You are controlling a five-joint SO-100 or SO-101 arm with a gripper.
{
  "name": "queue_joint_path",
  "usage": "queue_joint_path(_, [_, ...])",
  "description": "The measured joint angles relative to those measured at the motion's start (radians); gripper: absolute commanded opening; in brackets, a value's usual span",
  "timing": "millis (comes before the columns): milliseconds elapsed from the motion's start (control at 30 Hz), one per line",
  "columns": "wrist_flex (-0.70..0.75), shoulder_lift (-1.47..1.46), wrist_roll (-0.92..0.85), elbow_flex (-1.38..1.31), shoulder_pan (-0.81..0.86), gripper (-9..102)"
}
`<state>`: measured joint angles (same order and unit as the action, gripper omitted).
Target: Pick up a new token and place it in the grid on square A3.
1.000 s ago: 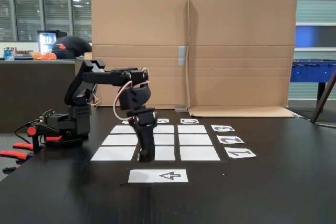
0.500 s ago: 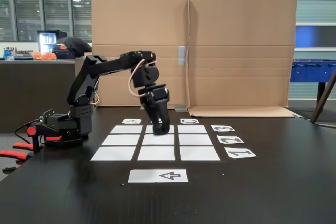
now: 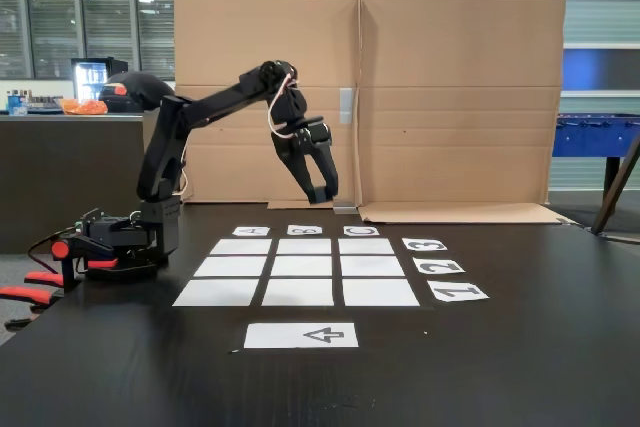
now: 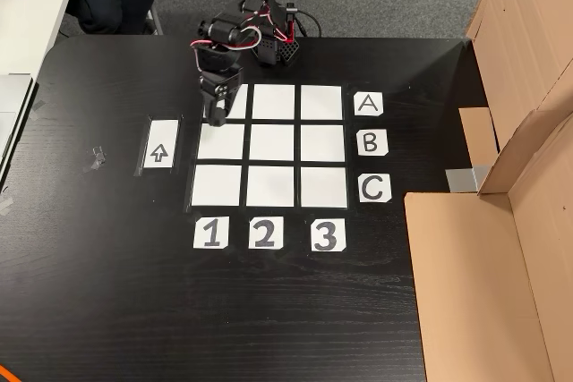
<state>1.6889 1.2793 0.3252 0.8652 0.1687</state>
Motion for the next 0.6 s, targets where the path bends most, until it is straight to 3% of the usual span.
queue_joint_path(600, [-0.012,0.431,0.000,0.500,-0.385,12])
